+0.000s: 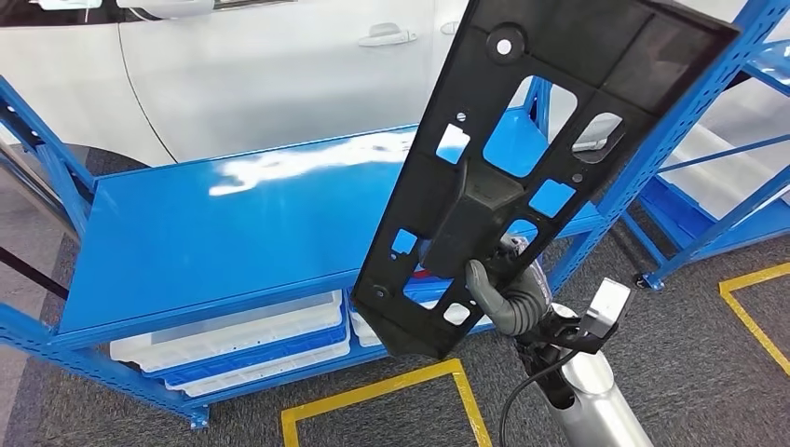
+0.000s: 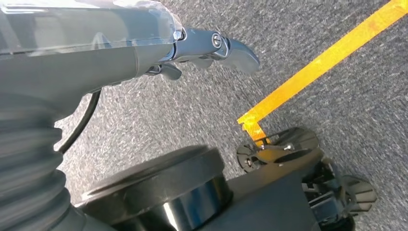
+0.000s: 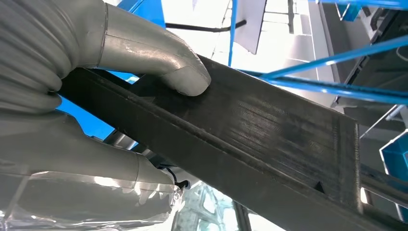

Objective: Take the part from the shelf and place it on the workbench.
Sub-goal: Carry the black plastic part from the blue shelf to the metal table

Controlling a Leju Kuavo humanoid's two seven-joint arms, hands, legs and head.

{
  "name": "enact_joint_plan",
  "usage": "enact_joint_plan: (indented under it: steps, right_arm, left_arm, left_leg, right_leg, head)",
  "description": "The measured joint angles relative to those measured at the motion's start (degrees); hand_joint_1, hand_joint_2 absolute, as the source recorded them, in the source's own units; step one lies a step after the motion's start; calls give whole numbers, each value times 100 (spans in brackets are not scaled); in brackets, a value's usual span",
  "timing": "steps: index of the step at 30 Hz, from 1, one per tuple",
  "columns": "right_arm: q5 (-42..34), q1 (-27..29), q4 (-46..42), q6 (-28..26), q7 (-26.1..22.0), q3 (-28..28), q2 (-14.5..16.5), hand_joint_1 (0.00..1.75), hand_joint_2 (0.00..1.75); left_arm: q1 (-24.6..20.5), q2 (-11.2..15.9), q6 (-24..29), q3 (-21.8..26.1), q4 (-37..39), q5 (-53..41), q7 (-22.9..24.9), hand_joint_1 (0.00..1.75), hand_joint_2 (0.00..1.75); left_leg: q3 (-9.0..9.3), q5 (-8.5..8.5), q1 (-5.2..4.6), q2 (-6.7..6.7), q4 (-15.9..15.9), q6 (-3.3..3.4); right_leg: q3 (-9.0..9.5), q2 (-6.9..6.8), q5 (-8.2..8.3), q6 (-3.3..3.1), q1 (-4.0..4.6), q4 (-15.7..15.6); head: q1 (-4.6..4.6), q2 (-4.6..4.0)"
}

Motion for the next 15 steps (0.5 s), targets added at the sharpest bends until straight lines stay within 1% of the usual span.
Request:
enact_joint_plan:
  steps: [1,2,3,4,5,6,7,8,9,10,11,12,13,14,15]
  right_arm:
    - [4,5,-9,7,2,-11,5,175,175]
    - [8,12,-19,19,6,-20,10,175,175]
    - [10,20,-27,31,11,-26,14,175,175]
    - [11,34,-31,46,16,-37,19,175,175]
    - [12,53,-33,63,22,-52,22,175,175]
    - [11,70,-33,85,33,-71,27,175,175]
    - [11,80,-33,111,46,-89,35,175,175]
    - [10,82,-34,139,58,-102,45,175,175]
    - [10,74,-38,164,70,-113,55,175,175]
    - [9,63,-43,183,75,-122,65,175,175]
    - [8,51,-50,196,76,-129,76,175,175]
    - [7,35,-57,207,77,-136,86,175,175]
    - [5,24,-61,214,76,-140,96,175,175]
    - [5,12,-64,221,76,-143,109,175,175]
    - [5,0,-65,226,77,-145,119,175,175]
  left_arm:
    - [-1,-1,-4,1,0,-4,1,0,175]
    - [1,-1,-7,2,0,-7,1,0,175]
    - [4,2,-7,4,0,-10,1,0,175]
    - [8,4,-5,8,0,-13,0,0,175]
    - [12,7,-1,13,0,-14,-1,0,175]
    - [11,11,6,18,0,-10,-6,0,175]
    - [8,14,15,24,0,-4,-12,0,175]
    - [4,16,25,29,0,3,-22,0,175]
    - [0,16,33,33,0,10,-33,0,175]
    - [-3,15,40,37,0,15,-42,0,175]
    - [-5,15,46,38,0,17,-49,0,175]
    - [-5,15,51,40,0,18,-53,0,175]
    - [-3,15,55,41,0,19,-55,0,175]
    - [-1,16,57,43,0,19,-55,0,175]
    - [0,17,58,45,0,25,-56,0,175]
  left_leg:
    - [-43,63,8,23,-22,42]
    - [-95,118,8,46,-27,72]
    - [-165,167,-1,60,-24,92]
    - [-240,216,-12,73,-18,98]
    - [-313,264,-22,82,-8,96]
    - [-388,309,-28,88,5,91]
    - [-461,353,-33,90,22,83]
    - [-521,393,-37,92,41,72]
    - [-573,431,-45,93,61,54]
    - [-603,469,-52,93,71,31]
    - [-615,510,-55,95,71,3]
    - [-623,555,-53,98,61,-30]
    - [-626,609,-50,100,37,-65]
    - [-646,627,-45,99,43,-100]
    - [-687,553,-46,90,101,-132]
  right_leg:
    - [-72,-20,-188,23,-6,178]
    - [-174,-47,-461,37,-13,476]
    - [-289,-72,-741,52,-15,852]
    - [-381,-83,-951,66,-21,1228]
    - [-411,-90,-1048,76,-27,1484]
    - [-340,-97,-1019,79,-30,1544]
    - [-157,-106,-901,71,-32,1382]
    - [129,-120,-764,53,-30,1028]
    - [455,-143,-695,23,-19,584]
    - [714,-164,-664,-11,-2,213]
    - [877,-178,-667,-46,21,-40]
    - [932,-186,-681,-81,45,-158]
    - [908,-184,-631,-118,56,-183]
    - [876,-191,-571,-160,48,-213]
    - [827,-200,-505,-209,34,-240]
  head:
    - [1,0]
    - [1,0]
    - [1,0]
    - [1,0]
    - [1,0]
    - [0,0]
    - [1,0]
    - [0,0]
    - [1,0]
    - [-1,0]
    - [-1,0]
    - [-1,0]
    - [-2,0]
    - [-1,0]
    - [-1,0]
